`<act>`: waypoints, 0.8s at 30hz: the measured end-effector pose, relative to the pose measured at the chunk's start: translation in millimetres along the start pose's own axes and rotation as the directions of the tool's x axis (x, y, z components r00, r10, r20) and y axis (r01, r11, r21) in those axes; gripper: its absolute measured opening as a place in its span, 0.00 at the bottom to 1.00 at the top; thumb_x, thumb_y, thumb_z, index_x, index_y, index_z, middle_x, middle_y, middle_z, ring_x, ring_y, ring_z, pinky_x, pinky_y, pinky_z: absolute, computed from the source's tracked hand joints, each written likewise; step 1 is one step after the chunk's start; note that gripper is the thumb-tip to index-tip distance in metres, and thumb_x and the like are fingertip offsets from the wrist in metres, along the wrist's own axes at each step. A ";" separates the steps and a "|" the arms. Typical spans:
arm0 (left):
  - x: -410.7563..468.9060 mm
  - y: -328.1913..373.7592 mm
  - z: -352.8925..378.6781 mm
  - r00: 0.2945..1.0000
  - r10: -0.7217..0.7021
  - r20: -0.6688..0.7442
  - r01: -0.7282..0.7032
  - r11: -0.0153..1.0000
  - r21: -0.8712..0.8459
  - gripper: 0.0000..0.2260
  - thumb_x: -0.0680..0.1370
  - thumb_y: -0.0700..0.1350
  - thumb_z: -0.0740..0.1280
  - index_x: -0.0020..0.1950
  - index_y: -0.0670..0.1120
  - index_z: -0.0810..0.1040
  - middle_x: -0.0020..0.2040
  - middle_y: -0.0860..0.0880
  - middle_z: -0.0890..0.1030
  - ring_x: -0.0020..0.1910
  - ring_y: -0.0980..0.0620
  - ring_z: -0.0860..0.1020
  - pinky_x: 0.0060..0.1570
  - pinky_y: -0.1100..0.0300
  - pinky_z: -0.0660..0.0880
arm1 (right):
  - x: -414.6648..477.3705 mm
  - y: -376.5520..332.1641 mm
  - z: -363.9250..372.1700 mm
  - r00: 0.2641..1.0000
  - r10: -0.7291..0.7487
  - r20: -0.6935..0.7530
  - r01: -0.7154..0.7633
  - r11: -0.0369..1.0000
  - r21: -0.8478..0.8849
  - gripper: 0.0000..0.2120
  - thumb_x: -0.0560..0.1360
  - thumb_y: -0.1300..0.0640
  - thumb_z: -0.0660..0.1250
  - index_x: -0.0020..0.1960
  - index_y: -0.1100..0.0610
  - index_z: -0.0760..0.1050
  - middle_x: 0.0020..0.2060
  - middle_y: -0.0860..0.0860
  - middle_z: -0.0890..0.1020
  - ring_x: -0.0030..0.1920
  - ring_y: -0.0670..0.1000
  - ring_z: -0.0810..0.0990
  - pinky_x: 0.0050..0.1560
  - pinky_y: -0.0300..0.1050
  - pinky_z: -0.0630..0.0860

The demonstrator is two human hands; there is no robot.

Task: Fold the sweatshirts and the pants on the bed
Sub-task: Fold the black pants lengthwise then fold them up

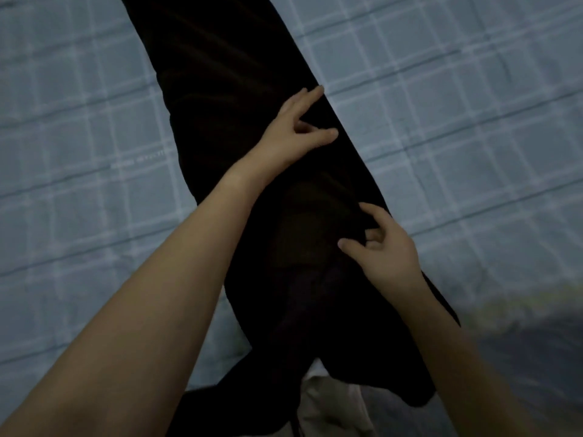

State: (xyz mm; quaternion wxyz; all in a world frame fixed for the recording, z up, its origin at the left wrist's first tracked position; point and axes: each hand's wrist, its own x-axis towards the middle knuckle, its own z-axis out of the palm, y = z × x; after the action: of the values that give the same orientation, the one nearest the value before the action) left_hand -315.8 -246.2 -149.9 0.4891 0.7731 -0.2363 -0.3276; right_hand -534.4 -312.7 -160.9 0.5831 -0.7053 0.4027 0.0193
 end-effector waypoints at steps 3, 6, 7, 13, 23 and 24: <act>-71.2 -10.4 2.1 0.974 0.224 -0.028 -0.208 0.939 0.275 0.23 0.77 0.44 0.69 0.72 0.47 0.71 0.71 0.50 0.72 0.67 0.55 0.72 0.70 0.58 0.68 | -7.3 5.4 -8.7 0.998 0.045 0.032 -0.052 0.956 0.288 0.26 0.74 0.62 0.74 0.69 0.48 0.72 0.43 0.53 0.86 0.42 0.48 0.86 0.40 0.38 0.81; -137.8 -43.0 6.7 0.928 0.371 -0.031 -0.278 0.746 0.605 0.19 0.80 0.52 0.62 0.70 0.51 0.74 0.72 0.51 0.71 0.74 0.51 0.65 0.75 0.49 0.57 | -26.5 4.3 -3.0 0.992 0.045 -0.114 -0.028 0.988 0.152 0.27 0.73 0.53 0.74 0.69 0.44 0.69 0.45 0.49 0.84 0.42 0.41 0.84 0.39 0.34 0.80; -149.5 -53.4 9.4 0.938 0.345 0.004 -0.259 0.696 0.669 0.20 0.81 0.54 0.59 0.72 0.53 0.72 0.75 0.52 0.68 0.76 0.49 0.61 0.75 0.45 0.53 | -35.0 2.5 1.4 0.984 0.021 -0.179 -0.013 0.999 0.049 0.28 0.73 0.50 0.73 0.70 0.42 0.67 0.44 0.46 0.83 0.41 0.38 0.82 0.36 0.31 0.78; -150.7 -78.9 21.2 0.965 0.219 0.144 -0.244 0.550 0.799 0.24 0.82 0.56 0.48 0.79 0.55 0.57 0.81 0.50 0.54 0.80 0.45 0.50 0.75 0.41 0.49 | -98.4 -1.5 53.1 0.988 -0.012 -0.157 -0.017 0.984 -0.180 0.41 0.72 0.44 0.69 0.76 0.39 0.47 0.48 0.46 0.78 0.48 0.49 0.81 0.52 0.48 0.81; -224.2 -89.6 18.6 0.938 0.134 -0.321 0.034 0.883 0.467 0.25 0.78 0.53 0.64 0.75 0.58 0.66 0.78 0.49 0.56 0.74 0.46 0.54 0.70 0.57 0.53 | -85.1 38.6 -30.8 0.983 -0.087 0.159 0.066 0.988 0.137 0.41 0.76 0.70 0.66 0.77 0.38 0.54 0.40 0.69 0.81 0.35 0.65 0.80 0.36 0.54 0.78; -228.6 -90.6 23.8 0.934 0.087 -0.347 0.071 0.905 0.419 0.25 0.77 0.52 0.66 0.74 0.59 0.66 0.78 0.49 0.55 0.74 0.46 0.54 0.70 0.57 0.54 | -76.5 40.8 -42.4 0.984 -0.088 0.155 0.068 0.990 0.127 0.40 0.76 0.71 0.65 0.77 0.41 0.56 0.41 0.72 0.79 0.35 0.64 0.79 0.37 0.54 0.77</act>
State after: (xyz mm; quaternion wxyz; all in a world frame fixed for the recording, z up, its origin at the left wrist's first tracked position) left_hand -483.3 -66.6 -176.8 0.3451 0.9064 -0.2119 -0.1201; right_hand -628.9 -306.4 -142.4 0.6556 -0.6801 0.3270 0.0286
